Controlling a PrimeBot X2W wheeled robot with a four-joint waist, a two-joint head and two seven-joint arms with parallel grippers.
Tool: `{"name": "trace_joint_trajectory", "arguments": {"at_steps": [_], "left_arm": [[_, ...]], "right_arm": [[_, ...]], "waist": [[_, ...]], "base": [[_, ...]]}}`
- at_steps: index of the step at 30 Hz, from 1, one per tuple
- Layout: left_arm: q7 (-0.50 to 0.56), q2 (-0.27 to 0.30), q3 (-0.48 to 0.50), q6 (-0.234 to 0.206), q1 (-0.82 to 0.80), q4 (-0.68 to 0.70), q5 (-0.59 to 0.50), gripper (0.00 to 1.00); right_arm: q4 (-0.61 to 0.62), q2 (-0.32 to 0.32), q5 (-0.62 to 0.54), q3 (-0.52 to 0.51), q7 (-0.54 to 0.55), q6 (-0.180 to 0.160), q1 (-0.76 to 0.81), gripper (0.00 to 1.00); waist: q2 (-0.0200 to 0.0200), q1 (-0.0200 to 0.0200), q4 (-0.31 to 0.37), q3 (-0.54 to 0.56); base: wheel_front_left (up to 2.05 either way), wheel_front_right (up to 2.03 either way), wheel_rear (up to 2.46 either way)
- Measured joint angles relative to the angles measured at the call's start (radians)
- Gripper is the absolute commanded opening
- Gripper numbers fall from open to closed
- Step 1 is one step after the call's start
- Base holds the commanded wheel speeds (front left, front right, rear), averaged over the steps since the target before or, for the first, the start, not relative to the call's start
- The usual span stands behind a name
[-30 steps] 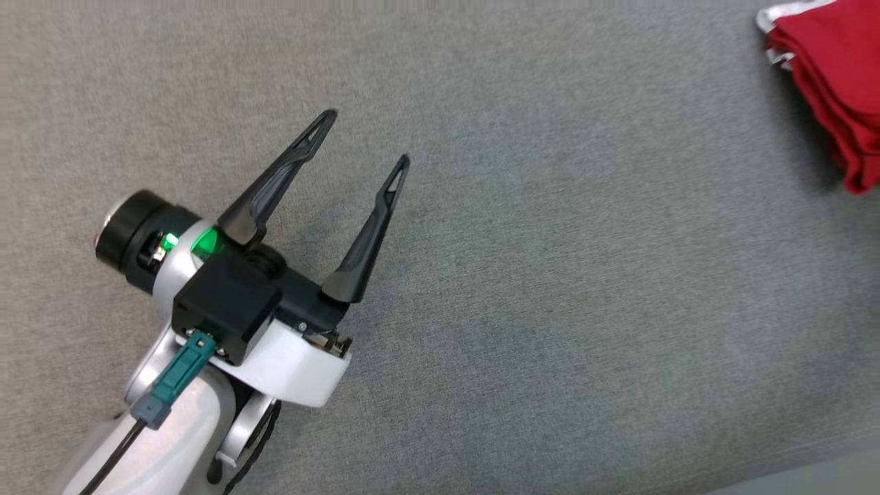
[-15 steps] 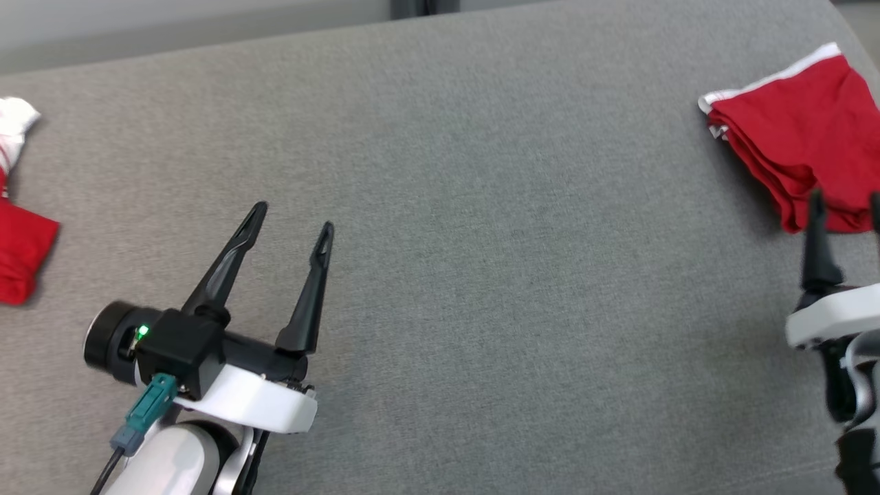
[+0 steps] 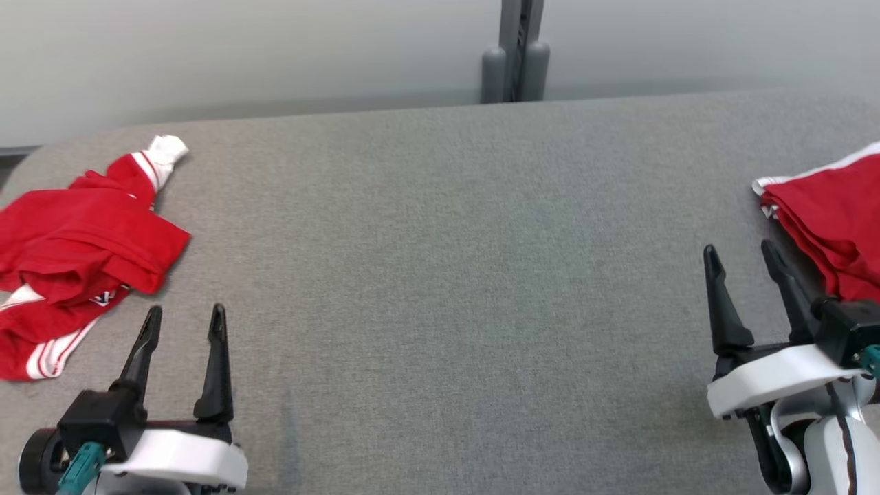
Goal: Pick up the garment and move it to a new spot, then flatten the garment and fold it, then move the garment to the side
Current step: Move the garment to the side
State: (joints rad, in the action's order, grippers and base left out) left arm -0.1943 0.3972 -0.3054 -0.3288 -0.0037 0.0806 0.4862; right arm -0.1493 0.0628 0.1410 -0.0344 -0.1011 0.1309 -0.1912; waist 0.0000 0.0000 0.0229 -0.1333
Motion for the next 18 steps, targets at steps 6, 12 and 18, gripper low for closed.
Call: {"name": "trace_joint_trajectory", "arguments": {"at_steps": [6, 12, 18], "left_arm": [[0.001, 0.016, 0.021, -0.023, 0.072, 0.021, 0.014, 1.0], [0.011, 0.032, 0.014, -0.03, 0.126, 0.026, 0.016, 1.0], [0.036, 0.038, -0.012, -0.033, 0.164, 0.039, 0.014, 1.0]], "right_arm": [[0.072, -0.007, -0.003, 0.012, 0.041, 0.0, 0.079, 1.0], [0.116, -0.009, -0.011, 0.009, 0.076, 0.0, 0.149, 1.0], [0.148, -0.01, -0.015, 0.001, 0.102, 0.0, 0.212, 1.0]], "waist": [[0.0, 0.0, -0.022, 0.051], [0.0, 0.0, -0.016, 0.093], [0.0, 0.0, -0.002, 0.141]], "base": [[0.0, 0.0, 0.0], [0.0, 0.0, 0.0], [0.0, 0.0, 0.0]]}}
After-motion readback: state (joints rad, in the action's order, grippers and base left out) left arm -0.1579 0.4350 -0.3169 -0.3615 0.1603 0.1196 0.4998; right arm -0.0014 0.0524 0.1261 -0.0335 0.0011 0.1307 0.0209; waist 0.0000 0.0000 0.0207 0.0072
